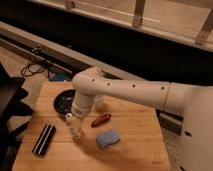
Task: Knock the bottle over
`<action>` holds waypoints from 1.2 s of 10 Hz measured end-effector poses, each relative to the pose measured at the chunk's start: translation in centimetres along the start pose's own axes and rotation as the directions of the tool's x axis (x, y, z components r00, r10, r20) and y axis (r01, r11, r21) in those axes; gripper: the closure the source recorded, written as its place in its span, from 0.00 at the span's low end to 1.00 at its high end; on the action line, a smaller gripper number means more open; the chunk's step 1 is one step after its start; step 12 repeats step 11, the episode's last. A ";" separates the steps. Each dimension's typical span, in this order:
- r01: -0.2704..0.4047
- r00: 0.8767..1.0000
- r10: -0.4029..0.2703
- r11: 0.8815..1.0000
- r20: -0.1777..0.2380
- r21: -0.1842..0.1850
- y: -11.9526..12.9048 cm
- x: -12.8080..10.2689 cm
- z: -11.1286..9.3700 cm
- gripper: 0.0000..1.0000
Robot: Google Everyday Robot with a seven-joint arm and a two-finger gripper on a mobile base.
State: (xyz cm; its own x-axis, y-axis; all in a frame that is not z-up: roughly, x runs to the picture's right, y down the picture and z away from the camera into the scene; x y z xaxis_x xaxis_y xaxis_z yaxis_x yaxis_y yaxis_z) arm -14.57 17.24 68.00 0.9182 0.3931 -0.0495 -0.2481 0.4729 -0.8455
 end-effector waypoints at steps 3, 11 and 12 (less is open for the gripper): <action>0.072 0.997 -0.071 0.997 0.040 -0.042 0.7 -4.0 1.4 0.95; 0.146 0.981 -0.157 0.984 0.110 0.100 -0.2 -9.7 -1.1 0.84; 0.146 0.981 -0.157 0.984 0.110 0.100 -0.2 -9.7 -1.1 0.84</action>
